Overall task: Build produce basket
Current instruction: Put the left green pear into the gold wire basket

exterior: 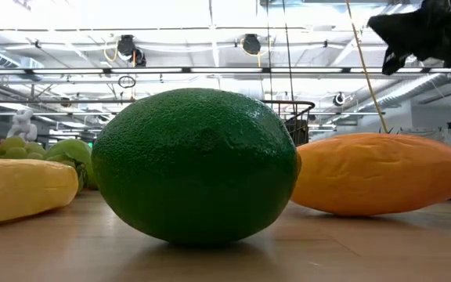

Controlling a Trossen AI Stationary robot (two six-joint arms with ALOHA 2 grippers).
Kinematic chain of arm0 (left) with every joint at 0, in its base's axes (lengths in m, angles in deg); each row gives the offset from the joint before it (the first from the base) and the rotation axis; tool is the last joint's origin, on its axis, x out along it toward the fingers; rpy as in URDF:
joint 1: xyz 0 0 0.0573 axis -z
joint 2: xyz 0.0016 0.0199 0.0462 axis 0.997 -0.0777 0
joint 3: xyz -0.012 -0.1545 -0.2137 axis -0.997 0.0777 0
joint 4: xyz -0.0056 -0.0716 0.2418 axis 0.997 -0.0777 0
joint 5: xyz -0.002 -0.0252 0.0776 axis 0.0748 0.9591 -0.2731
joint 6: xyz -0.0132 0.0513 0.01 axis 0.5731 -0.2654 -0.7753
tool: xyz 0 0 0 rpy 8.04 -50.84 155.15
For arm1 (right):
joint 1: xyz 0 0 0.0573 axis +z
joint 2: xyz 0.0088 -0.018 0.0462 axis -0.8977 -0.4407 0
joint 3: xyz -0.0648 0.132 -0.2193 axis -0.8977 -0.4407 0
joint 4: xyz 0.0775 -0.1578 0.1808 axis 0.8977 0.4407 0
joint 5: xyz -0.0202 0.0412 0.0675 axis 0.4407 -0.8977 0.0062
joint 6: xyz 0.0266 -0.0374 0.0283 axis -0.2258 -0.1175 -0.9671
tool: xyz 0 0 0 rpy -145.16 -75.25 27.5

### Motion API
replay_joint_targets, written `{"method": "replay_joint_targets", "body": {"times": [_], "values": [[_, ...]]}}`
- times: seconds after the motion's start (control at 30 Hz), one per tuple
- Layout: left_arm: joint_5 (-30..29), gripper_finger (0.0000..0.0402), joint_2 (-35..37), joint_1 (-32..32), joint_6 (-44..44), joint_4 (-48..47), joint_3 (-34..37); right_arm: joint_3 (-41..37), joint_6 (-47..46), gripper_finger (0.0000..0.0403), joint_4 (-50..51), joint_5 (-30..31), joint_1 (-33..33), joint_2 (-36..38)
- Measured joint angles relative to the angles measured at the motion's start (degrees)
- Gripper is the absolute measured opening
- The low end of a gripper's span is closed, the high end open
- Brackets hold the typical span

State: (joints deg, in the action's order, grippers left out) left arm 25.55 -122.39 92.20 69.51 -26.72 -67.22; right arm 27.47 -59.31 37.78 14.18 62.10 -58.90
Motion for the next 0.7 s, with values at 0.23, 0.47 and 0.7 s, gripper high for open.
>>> {"method": "replay_joint_targets", "body": {"times": [0.23,0.47,0.7], "values": [[0.0,0.0015,-0.4,0.0,0.3,0.1,0.0,18.2,0.1,0.0,15.6,3.6,0.0,-8.1],[0.0,0.0011,-0.3,0.0,0.2,0.1,0.0,41.2,0.2,0.0,29.4,3.7,0.0,-24.4],[0.1,0.0012,-0.3,0.0,1.2,-0.2,0.0,60.6,-5.4,0.0,36.5,5.5,0.0,-40.4]]}}
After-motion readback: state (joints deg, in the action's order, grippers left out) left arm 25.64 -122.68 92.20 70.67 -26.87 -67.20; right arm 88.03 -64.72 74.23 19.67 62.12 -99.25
